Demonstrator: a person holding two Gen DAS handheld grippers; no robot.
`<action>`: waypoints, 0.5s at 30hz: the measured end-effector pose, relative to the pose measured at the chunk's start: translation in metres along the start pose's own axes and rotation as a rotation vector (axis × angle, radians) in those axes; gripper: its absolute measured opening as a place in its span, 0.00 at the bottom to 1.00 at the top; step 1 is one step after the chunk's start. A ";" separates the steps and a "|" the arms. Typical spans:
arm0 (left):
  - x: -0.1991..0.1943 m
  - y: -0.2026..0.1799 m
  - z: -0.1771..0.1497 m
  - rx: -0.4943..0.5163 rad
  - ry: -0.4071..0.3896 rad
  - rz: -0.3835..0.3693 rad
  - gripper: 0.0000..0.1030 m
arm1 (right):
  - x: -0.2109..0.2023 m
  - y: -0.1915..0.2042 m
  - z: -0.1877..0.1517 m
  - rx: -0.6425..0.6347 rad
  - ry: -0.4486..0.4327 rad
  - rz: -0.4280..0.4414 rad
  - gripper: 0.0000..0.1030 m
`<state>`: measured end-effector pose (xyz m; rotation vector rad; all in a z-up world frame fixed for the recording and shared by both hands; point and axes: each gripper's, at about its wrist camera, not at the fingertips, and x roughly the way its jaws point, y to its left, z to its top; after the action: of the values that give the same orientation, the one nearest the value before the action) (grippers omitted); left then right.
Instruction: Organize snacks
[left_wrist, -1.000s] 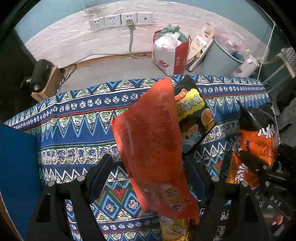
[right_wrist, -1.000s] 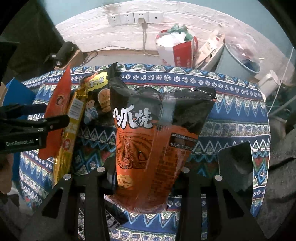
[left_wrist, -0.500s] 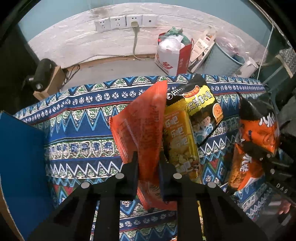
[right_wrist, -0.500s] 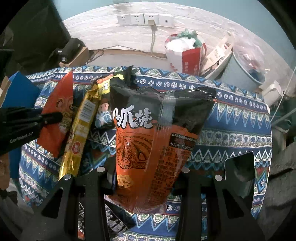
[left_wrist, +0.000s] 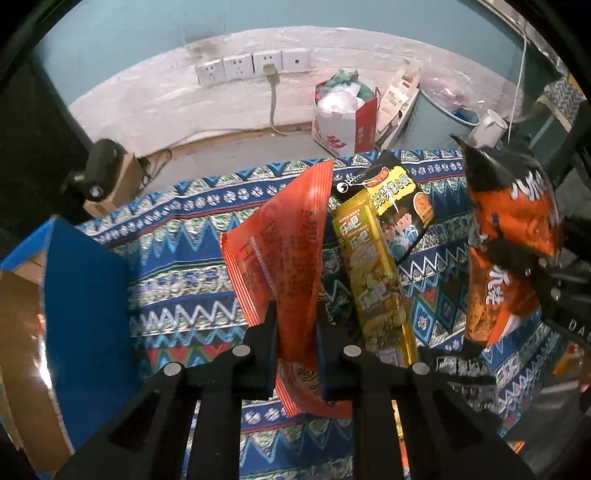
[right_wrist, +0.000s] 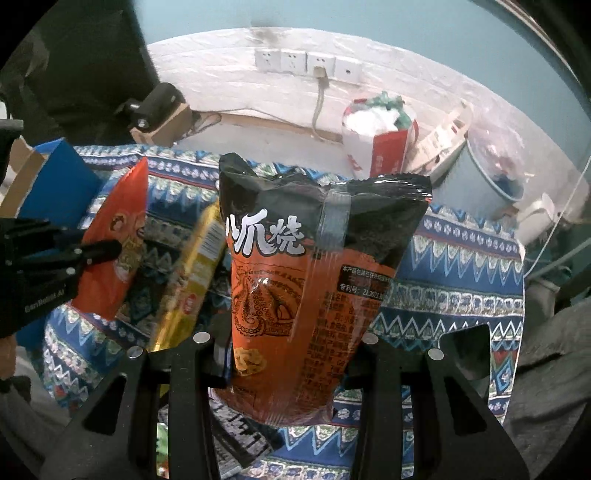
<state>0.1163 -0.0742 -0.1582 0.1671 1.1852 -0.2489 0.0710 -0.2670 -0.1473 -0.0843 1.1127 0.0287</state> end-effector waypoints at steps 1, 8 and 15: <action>-0.005 0.001 -0.002 0.002 -0.008 0.001 0.15 | -0.004 0.003 0.001 -0.006 -0.008 0.003 0.36; -0.038 0.013 -0.014 0.005 -0.061 0.030 0.15 | -0.026 0.025 0.008 -0.045 -0.054 0.018 0.36; -0.077 0.030 -0.028 0.000 -0.128 0.055 0.15 | -0.054 0.049 0.014 -0.079 -0.107 0.047 0.36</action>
<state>0.0725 -0.0302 -0.0968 0.1805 1.0520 -0.2081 0.0563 -0.2162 -0.0958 -0.1253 1.0066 0.1181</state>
